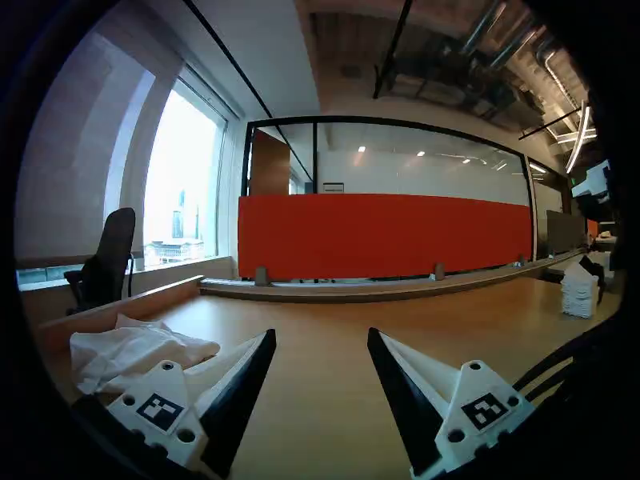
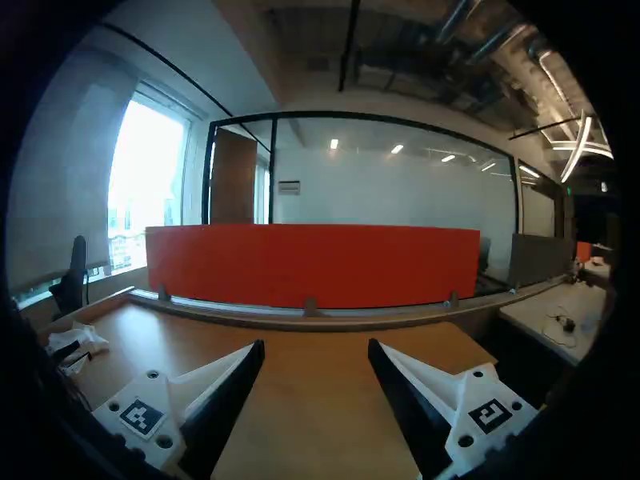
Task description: Fold towel
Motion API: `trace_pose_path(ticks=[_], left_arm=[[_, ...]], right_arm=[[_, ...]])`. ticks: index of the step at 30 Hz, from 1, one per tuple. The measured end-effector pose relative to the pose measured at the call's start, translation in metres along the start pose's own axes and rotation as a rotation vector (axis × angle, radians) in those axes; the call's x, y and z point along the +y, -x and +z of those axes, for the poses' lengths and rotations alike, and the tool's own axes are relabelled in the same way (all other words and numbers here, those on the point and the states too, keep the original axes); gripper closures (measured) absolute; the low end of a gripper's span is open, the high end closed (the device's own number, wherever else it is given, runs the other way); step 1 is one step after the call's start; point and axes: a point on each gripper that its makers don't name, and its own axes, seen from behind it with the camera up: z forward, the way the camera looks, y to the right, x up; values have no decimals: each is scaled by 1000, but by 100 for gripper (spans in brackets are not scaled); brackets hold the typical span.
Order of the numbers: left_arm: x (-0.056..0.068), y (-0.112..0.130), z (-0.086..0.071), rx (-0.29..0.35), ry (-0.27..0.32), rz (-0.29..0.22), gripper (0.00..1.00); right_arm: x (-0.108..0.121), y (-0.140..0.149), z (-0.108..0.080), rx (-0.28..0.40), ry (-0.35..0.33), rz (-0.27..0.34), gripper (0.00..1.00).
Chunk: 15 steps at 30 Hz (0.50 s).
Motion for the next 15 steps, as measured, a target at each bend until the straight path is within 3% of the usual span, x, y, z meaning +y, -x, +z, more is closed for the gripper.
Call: trace_pose_path(ticks=[15], left_arm=[[-2,12,-1,-17,-2,3,16]], right_arm=[[1,4,0,-14,3,-14,0]])
